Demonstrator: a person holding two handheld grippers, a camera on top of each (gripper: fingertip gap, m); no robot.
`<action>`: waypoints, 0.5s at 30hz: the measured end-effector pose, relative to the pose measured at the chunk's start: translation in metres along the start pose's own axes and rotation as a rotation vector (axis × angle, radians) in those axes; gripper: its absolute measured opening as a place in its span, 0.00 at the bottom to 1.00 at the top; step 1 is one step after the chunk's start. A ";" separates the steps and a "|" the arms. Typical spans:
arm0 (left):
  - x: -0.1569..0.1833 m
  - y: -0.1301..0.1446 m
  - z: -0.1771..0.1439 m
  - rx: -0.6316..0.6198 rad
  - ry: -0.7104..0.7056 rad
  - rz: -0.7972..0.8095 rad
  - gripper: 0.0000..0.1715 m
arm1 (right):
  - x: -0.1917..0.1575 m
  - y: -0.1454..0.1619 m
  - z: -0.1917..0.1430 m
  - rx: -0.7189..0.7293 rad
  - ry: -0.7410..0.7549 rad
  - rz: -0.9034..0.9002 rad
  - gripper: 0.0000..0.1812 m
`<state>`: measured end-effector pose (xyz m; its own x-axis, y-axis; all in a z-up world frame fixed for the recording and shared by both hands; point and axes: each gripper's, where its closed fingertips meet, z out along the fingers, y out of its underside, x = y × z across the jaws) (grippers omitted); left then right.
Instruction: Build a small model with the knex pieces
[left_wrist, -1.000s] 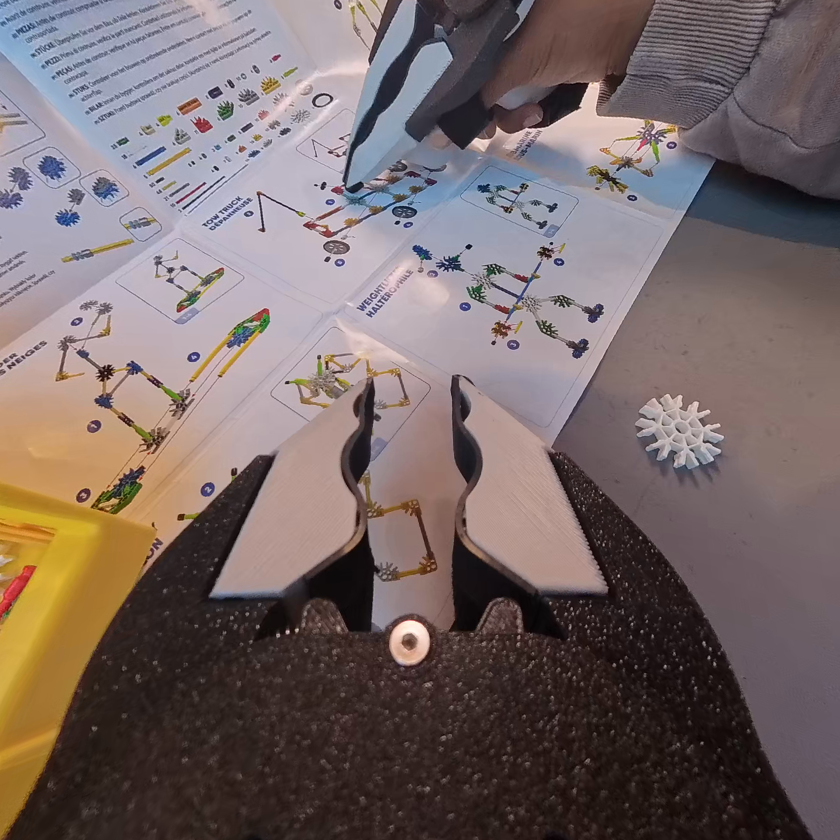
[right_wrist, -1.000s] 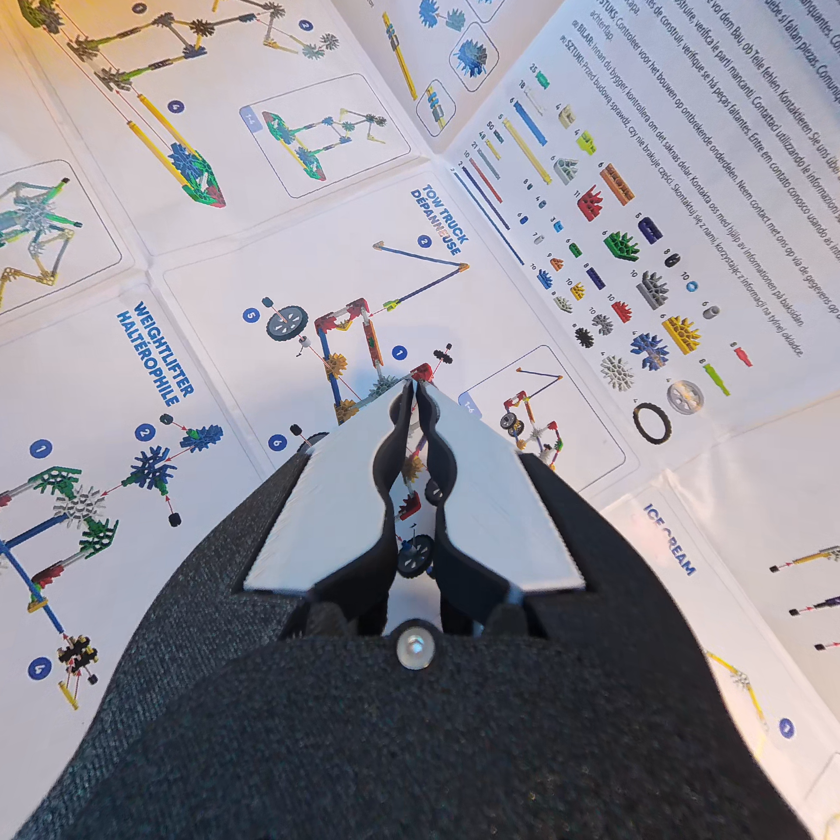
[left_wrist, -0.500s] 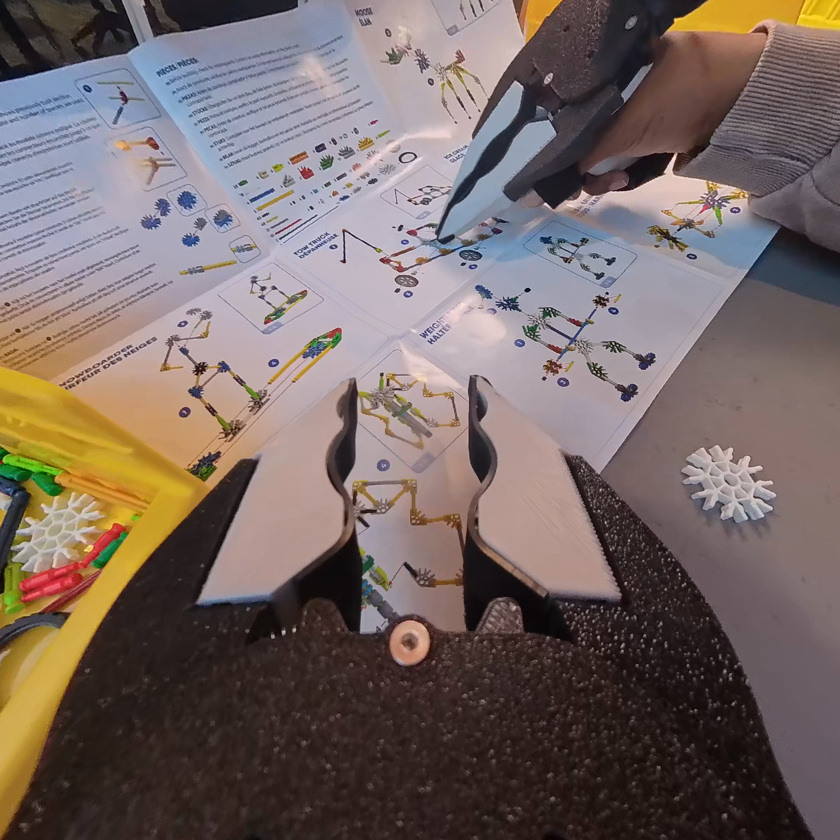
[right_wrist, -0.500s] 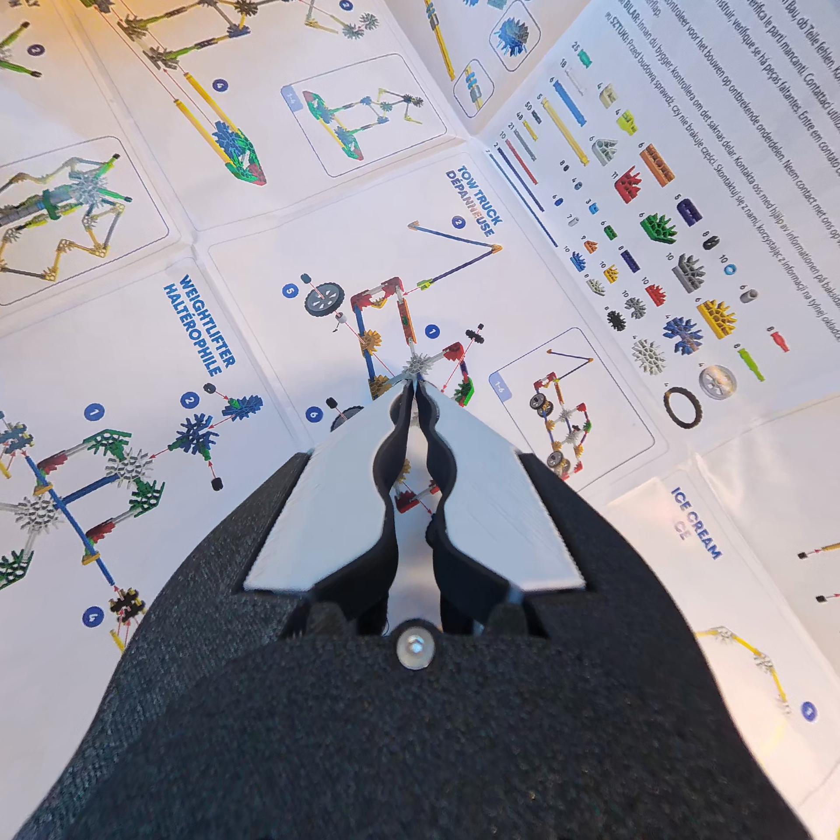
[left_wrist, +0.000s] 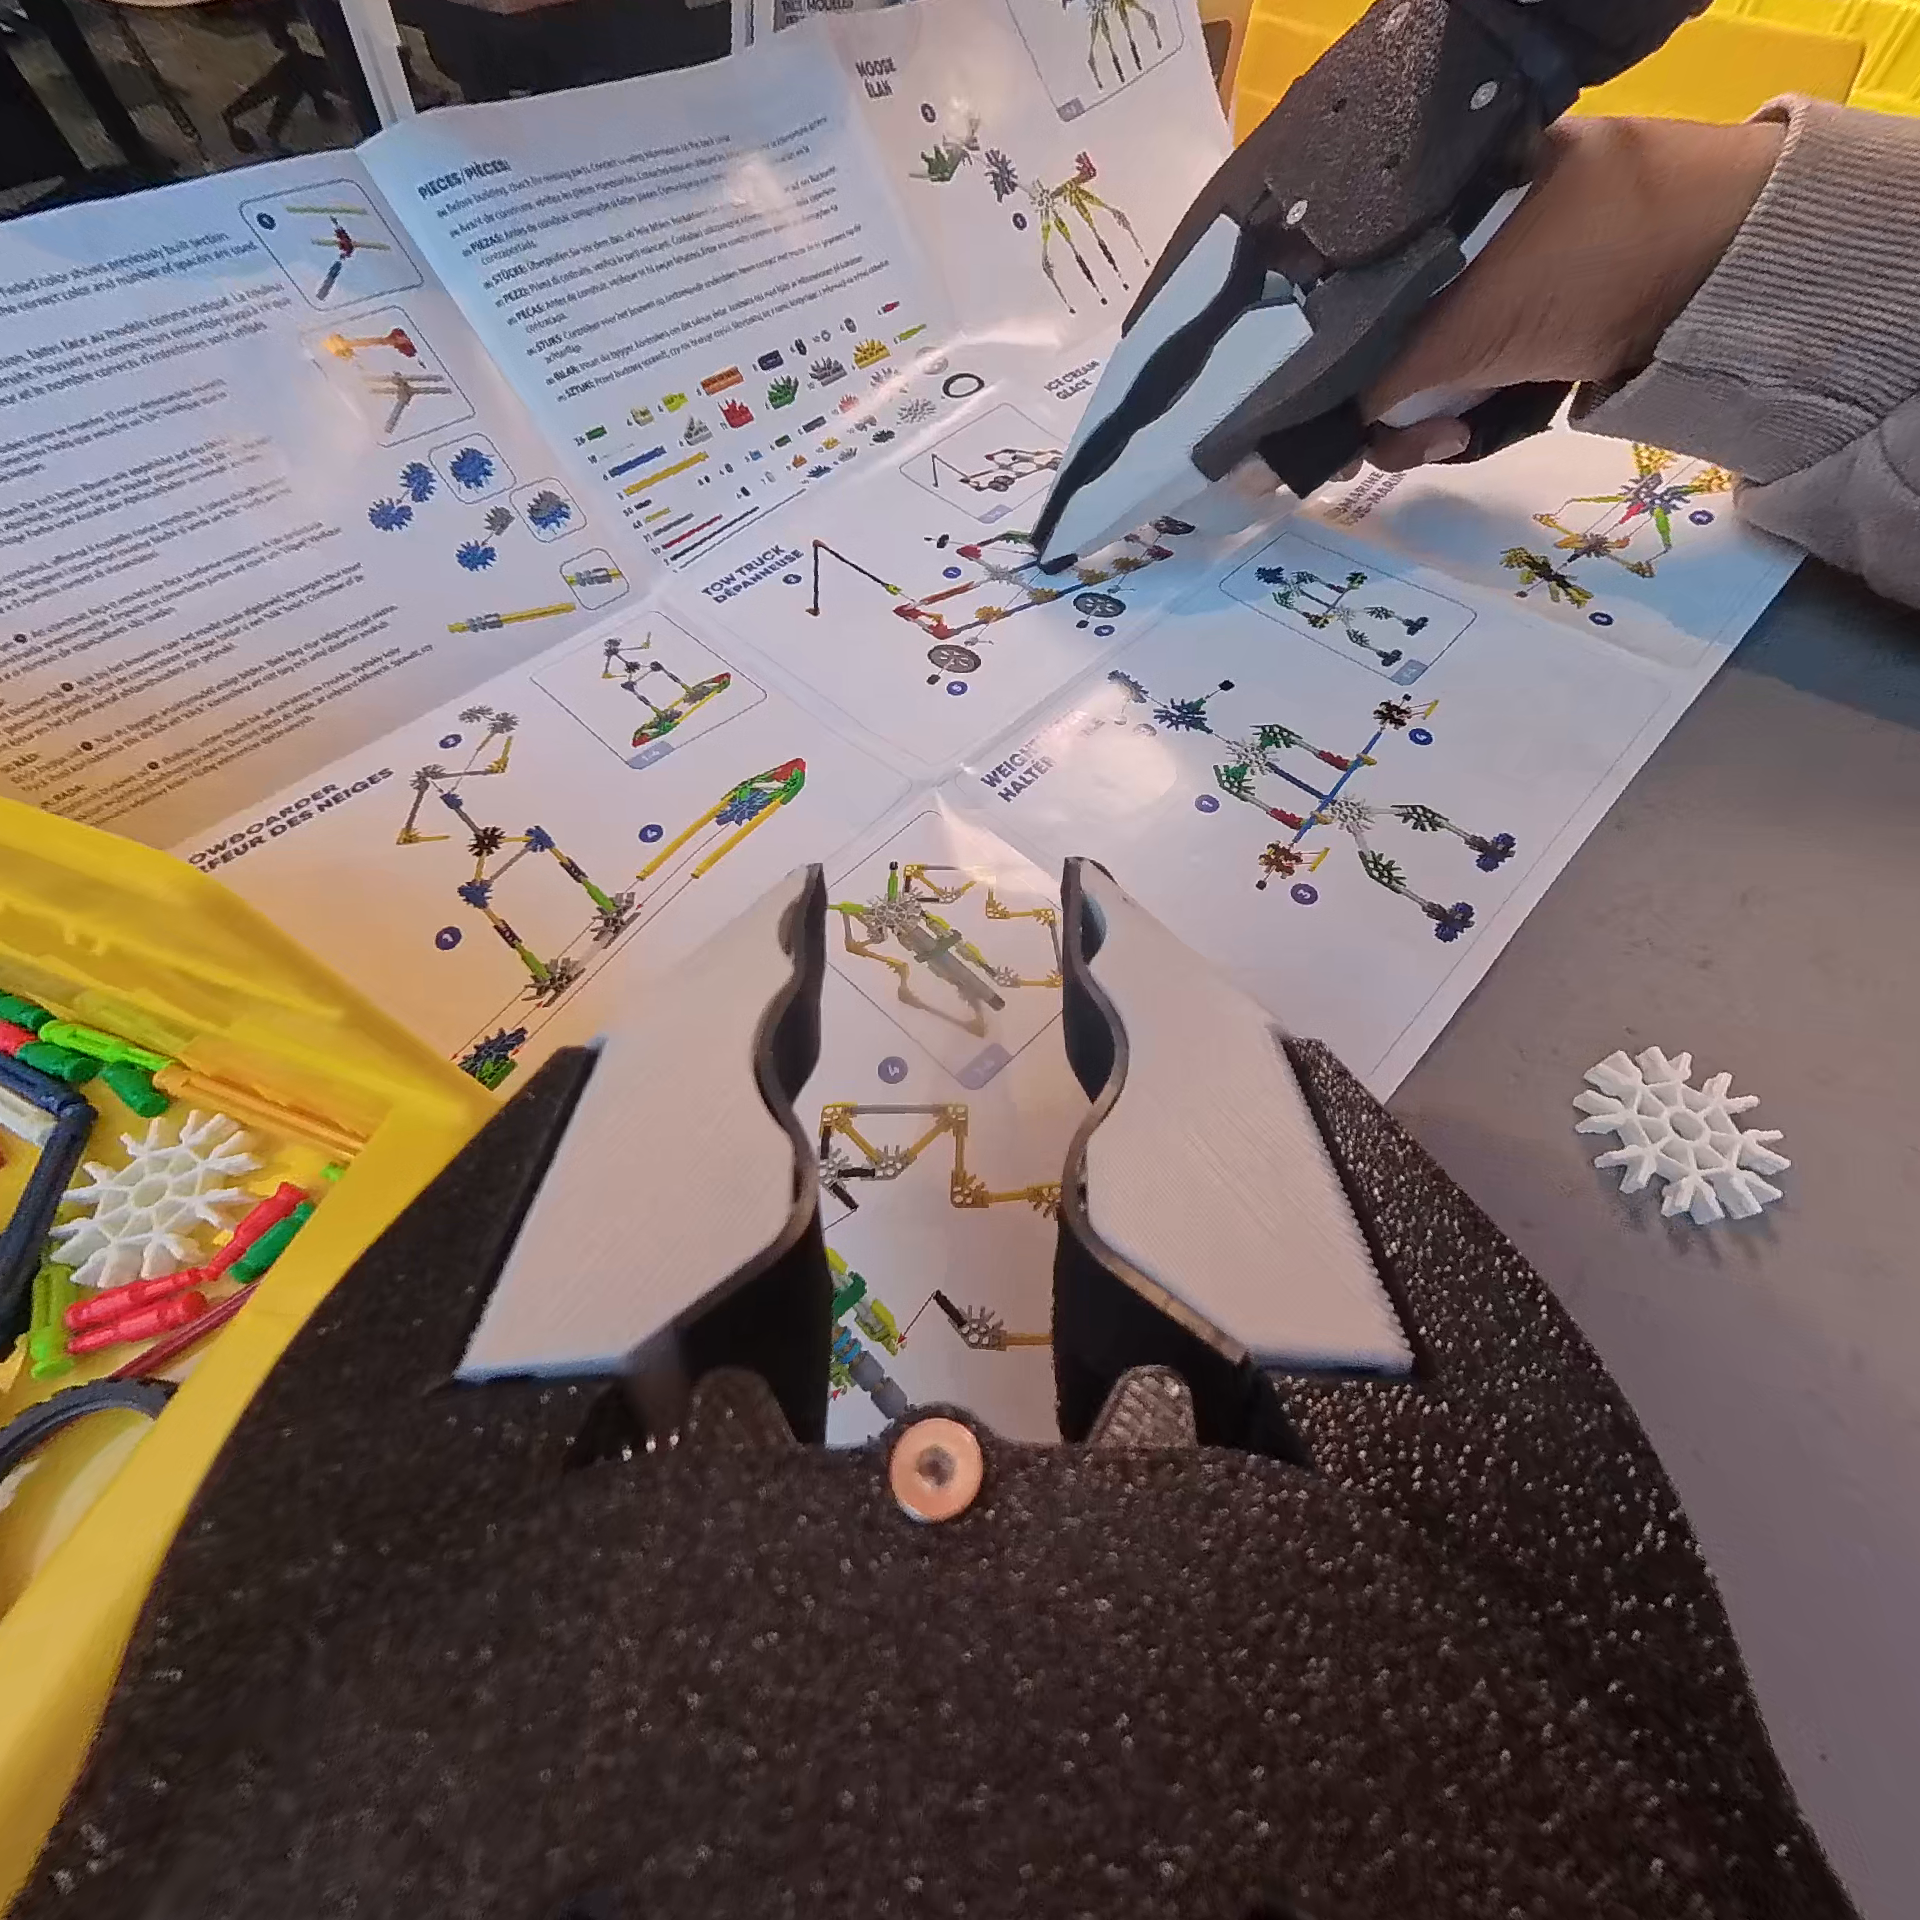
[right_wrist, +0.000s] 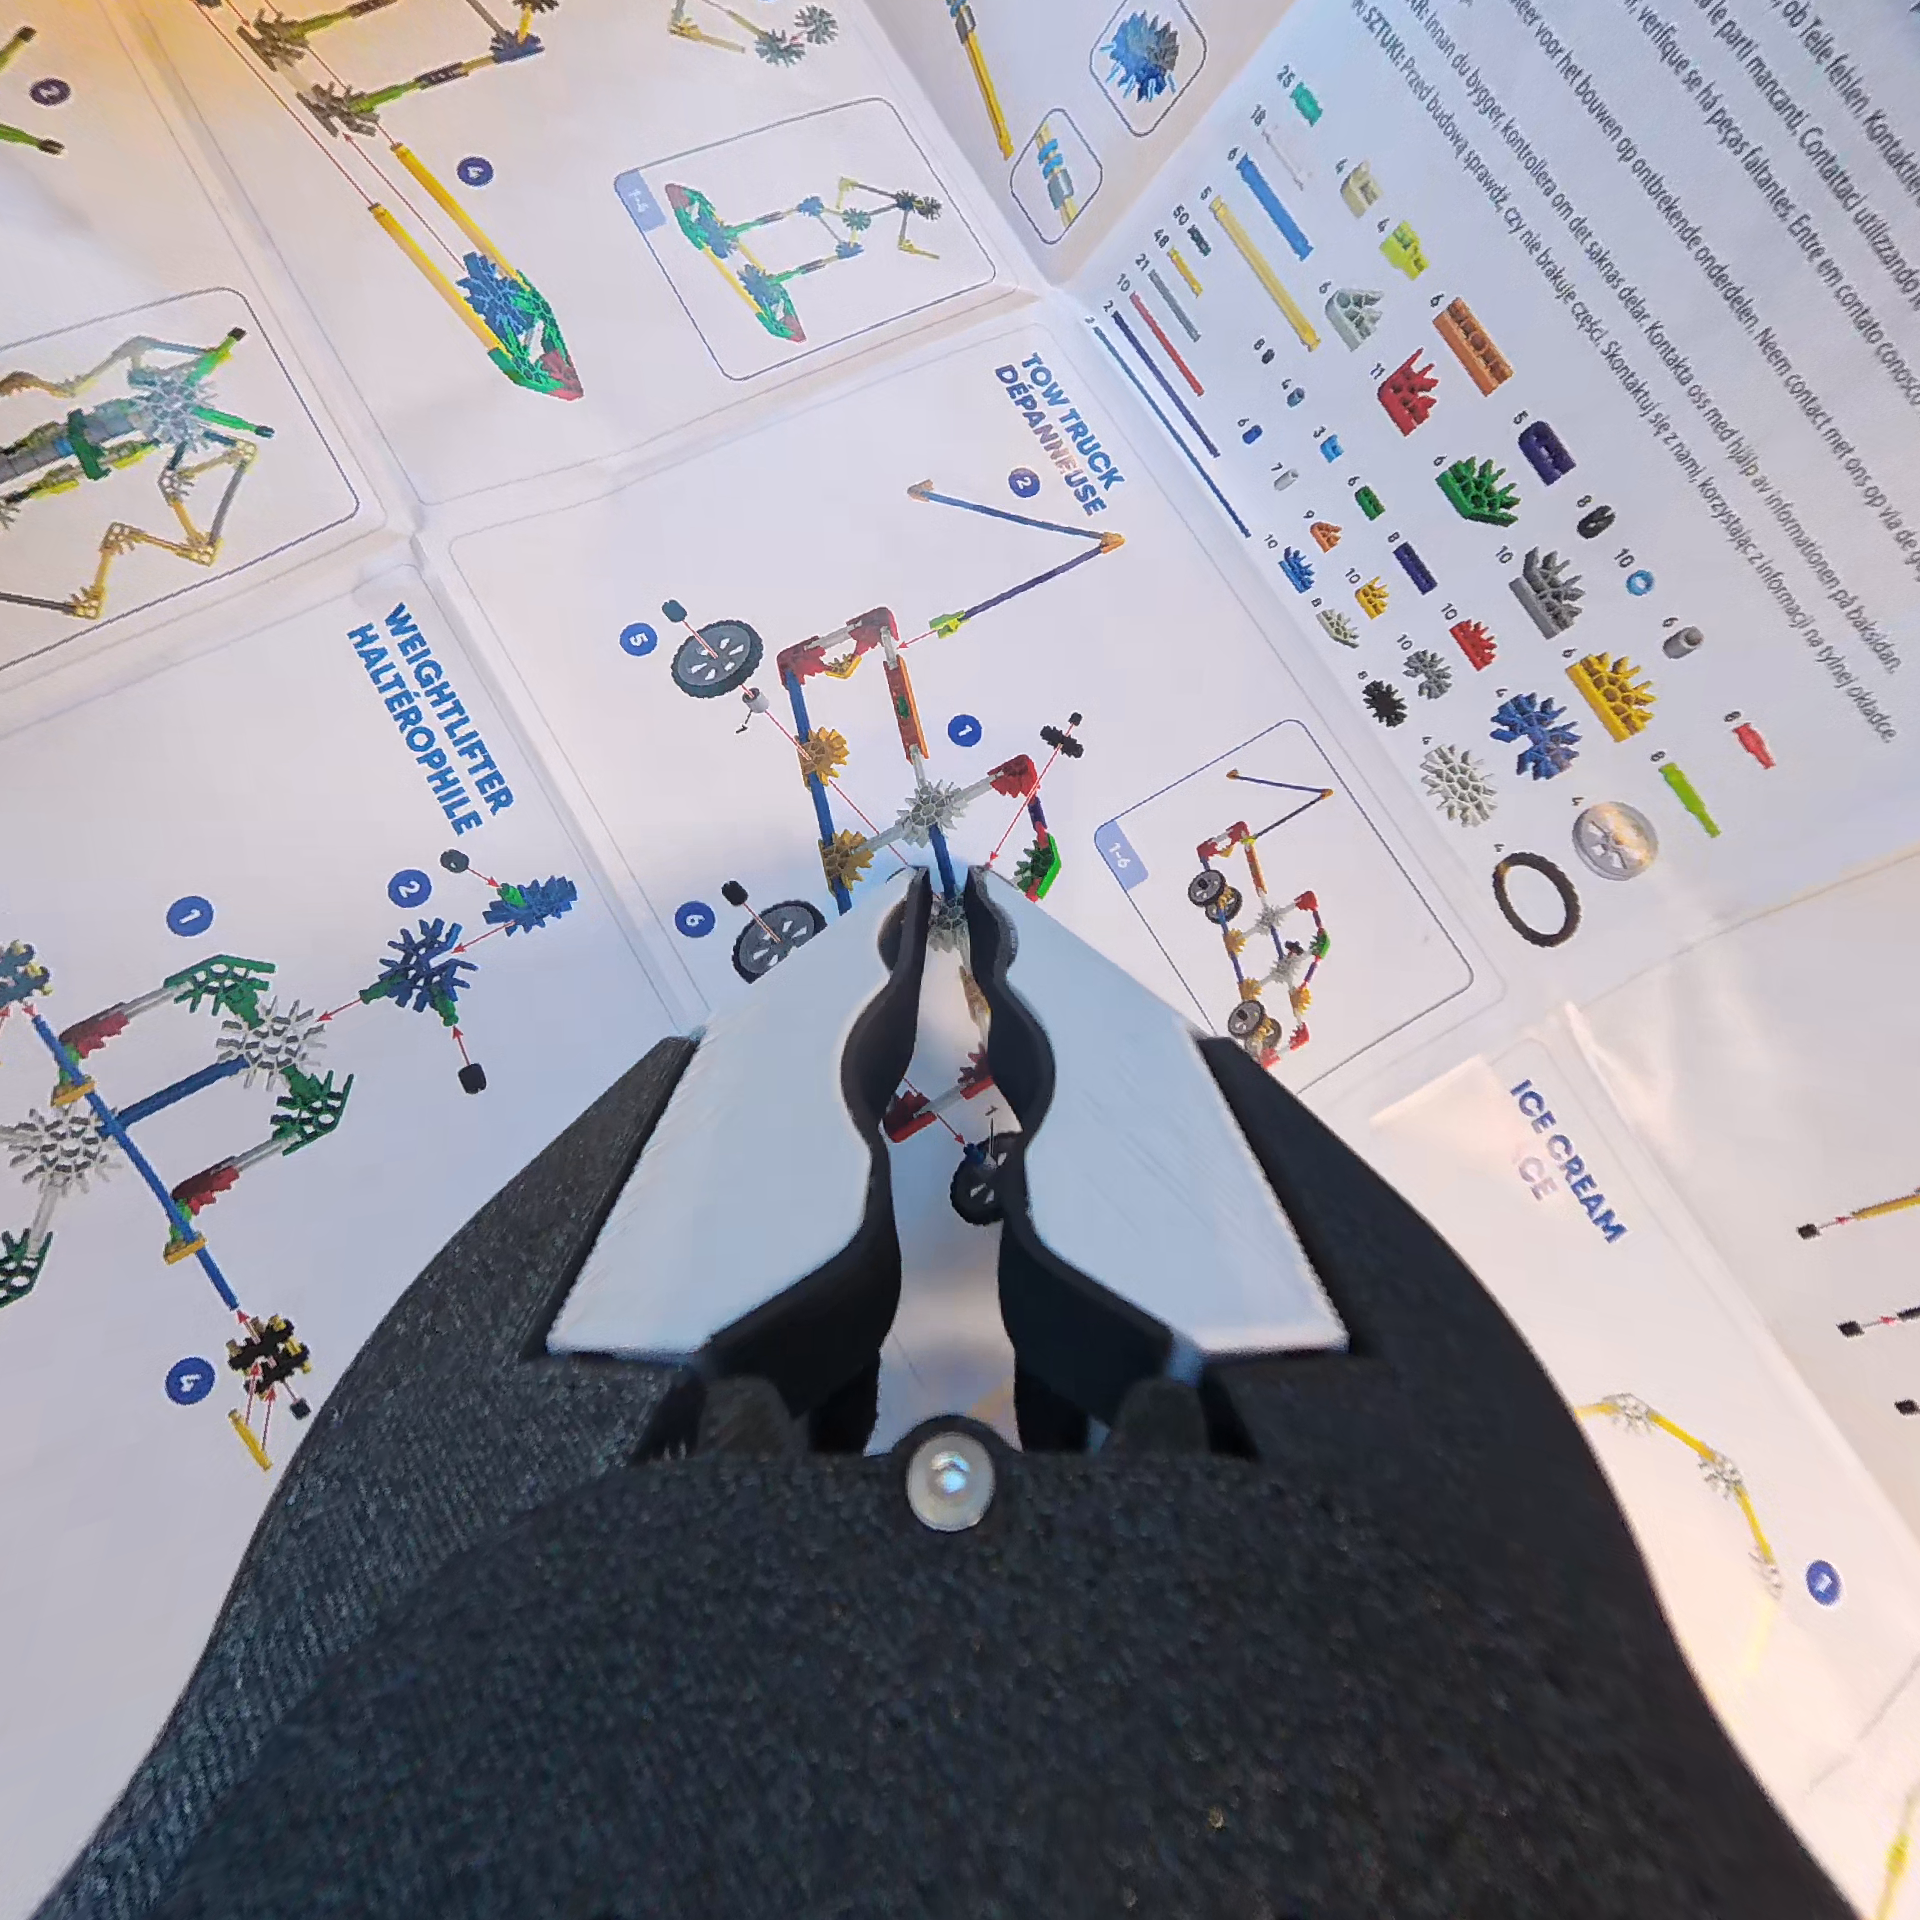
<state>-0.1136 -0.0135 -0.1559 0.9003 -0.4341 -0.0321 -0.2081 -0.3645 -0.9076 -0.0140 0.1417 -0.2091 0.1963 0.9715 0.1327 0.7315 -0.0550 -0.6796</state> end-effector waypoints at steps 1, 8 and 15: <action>0.000 -0.001 -0.001 0.007 0.004 -0.006 0.25 | 0.000 0.000 0.000 0.001 0.000 -0.002 0.04; -0.002 -0.006 -0.003 0.040 -0.001 -0.024 0.24 | -0.001 0.000 -0.001 0.007 -0.007 -0.005 0.04; -0.008 -0.014 -0.009 0.079 -0.025 -0.028 0.21 | -0.001 0.001 -0.001 0.009 -0.008 -0.012 0.04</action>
<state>-0.1217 -0.0121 -0.1394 0.9148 -0.4035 -0.0155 -0.1523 -0.3094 -0.9387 -0.0131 0.1404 -0.2088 0.1824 0.9738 0.1354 0.7276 -0.0411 -0.6848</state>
